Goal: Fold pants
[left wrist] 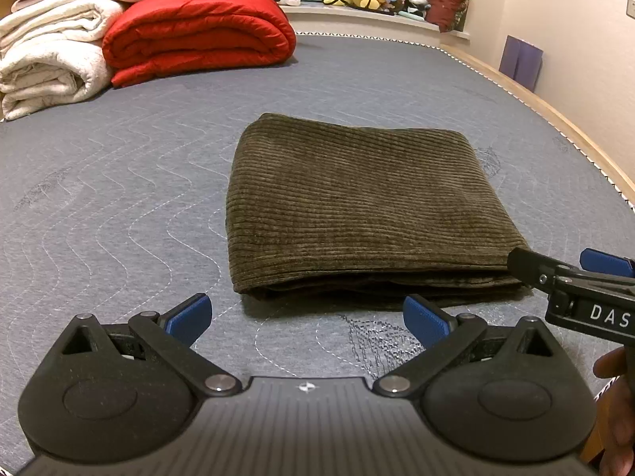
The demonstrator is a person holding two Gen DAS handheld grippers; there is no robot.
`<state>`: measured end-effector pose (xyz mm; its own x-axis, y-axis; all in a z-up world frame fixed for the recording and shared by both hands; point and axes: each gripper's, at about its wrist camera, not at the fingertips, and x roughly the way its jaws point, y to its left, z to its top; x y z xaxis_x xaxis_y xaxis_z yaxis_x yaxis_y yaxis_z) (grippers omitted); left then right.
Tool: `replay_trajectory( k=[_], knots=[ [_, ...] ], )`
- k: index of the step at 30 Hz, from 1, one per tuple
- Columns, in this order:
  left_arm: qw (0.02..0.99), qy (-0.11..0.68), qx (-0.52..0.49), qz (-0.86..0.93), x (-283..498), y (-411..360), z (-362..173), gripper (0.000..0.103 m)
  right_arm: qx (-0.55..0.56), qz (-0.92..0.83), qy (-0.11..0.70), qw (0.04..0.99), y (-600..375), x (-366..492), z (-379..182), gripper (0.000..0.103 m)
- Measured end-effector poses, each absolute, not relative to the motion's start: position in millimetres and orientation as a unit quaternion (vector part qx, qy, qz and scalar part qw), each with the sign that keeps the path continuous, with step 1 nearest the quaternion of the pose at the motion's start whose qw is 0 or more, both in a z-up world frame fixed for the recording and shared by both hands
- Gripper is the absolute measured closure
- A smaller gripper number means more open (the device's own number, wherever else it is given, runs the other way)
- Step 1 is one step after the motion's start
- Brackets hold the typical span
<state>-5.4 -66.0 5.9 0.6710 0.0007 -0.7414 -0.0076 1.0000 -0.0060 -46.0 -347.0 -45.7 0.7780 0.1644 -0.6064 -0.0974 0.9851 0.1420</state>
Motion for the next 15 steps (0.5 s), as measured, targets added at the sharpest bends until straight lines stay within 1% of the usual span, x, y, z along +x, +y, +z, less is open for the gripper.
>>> replay_trajectory(
  k=[15],
  knots=[
    [0.914, 0.406, -0.004, -0.004, -4.5, -64.2, 5.9, 0.0, 0.05, 0.071, 0.325, 0.942, -344.9, -46.5, -44.5, 0.001]
  ],
)
